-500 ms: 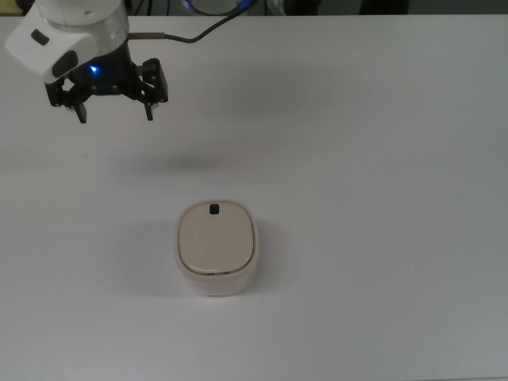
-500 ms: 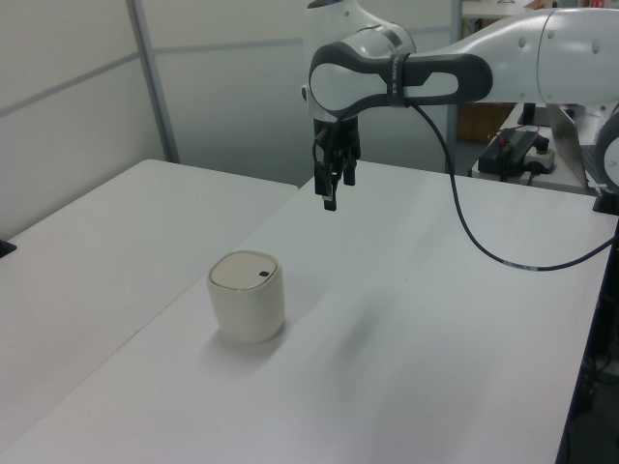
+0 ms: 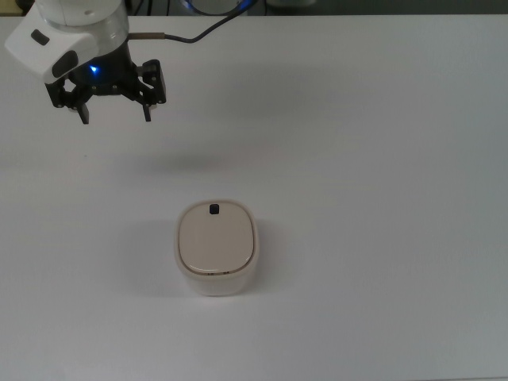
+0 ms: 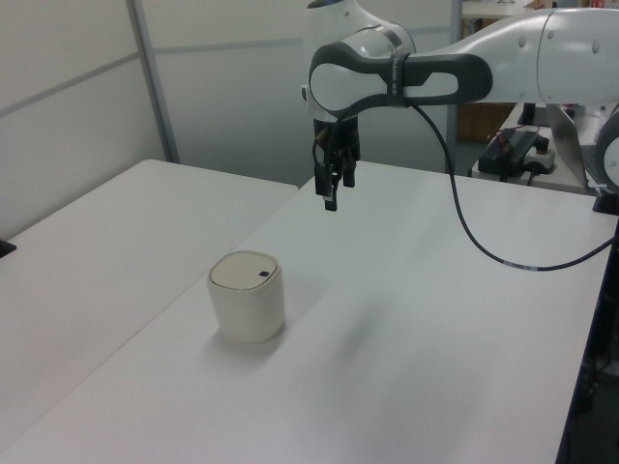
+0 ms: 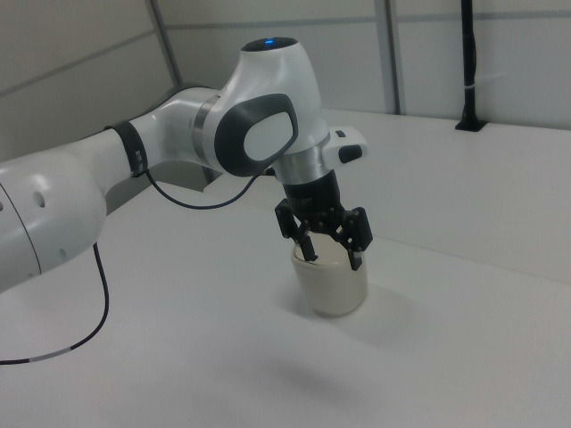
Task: Open the trash can
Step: 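Move the gripper over the cream trash can's lid button, then lower the gripper and press down on the lid button, then lift the gripper up away from the opened lid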
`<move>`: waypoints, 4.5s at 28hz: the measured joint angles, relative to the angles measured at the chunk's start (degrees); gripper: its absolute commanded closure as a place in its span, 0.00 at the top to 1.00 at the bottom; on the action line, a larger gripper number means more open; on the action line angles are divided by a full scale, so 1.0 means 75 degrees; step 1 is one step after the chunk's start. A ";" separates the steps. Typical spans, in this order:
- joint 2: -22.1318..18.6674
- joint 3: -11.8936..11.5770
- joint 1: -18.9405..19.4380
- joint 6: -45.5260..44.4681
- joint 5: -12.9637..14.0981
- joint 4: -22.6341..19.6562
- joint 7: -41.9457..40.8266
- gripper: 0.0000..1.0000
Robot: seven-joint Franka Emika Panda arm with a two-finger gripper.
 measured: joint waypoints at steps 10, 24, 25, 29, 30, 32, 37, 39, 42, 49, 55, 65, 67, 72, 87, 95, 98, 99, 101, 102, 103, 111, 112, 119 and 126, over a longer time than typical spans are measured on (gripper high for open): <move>0.0003 -0.0003 -0.0012 -0.0104 0.0000 0.0000 -0.0002 0.00; 0.0003 -0.0010 -0.0014 -0.0289 0.0000 0.0000 -0.0003 0.00; 0.0002 -0.0007 -0.0013 -0.0289 0.0000 0.0000 -0.0003 0.00; 0.0003 0.0018 -0.0001 -0.0290 0.0008 0.0000 -0.0005 0.00; 0.0004 0.0025 0.0006 -0.0290 0.0016 0.0000 -0.0006 0.00; 0.0011 0.0041 0.0026 -0.0290 0.0034 0.0000 -0.0006 0.00; 0.0066 0.0116 0.0047 -0.0254 0.0282 0.0001 -0.0020 0.00; 0.0102 0.0210 0.0048 0.0001 0.0421 0.0001 -0.0020 0.00; 0.0171 0.0341 0.0055 0.0519 0.0614 0.0001 -0.0020 0.00; 0.0586 0.0716 0.0079 0.1679 0.0910 -0.0001 -0.0018 0.00; 0.1039 0.0985 0.0105 0.2694 0.0986 -0.0002 -0.0012 0.00; 0.1617 0.1047 0.0253 0.3298 0.0987 -0.0004 -0.0013 0.00; 0.1693 0.1047 0.0274 0.3346 0.0960 -0.0002 -0.0013 0.00; 0.1700 0.1047 0.0314 0.3375 0.0800 0.0002 -0.0014 0.00; 0.1440 0.0992 0.0197 0.3098 0.0758 0.0092 -0.0014 0.00; 0.0613 0.0970 -0.0145 0.2228 0.0832 0.0165 -0.0014 0.30; 0.0360 0.0959 -0.0269 0.1811 0.0832 0.0165 -0.0014 0.68; 0.0303 0.0956 -0.0308 0.1714 0.0832 0.0164 -0.0014 0.73; 0.0197 0.0941 -0.0391 0.1457 0.0831 0.0165 -0.0014 0.89; 0.0142 0.0924 -0.0432 0.1314 0.0831 0.0165 -0.0014 1.00; 0.0086 0.0904 -0.0476 0.1168 0.0830 0.0165 -0.0014 1.00; -0.0334 0.0549 -0.0682 -0.0015 0.0504 0.0166 -0.0020 1.00; -0.0347 0.0539 -0.0689 -0.0093 0.0409 0.0166 -0.0020 1.00; -0.0336 0.0540 -0.0674 -0.0186 0.0095 0.0128 -0.0020 1.00; -0.0326 0.0540 -0.0674 -0.0186 -0.0050 0.0123 -0.0020 1.00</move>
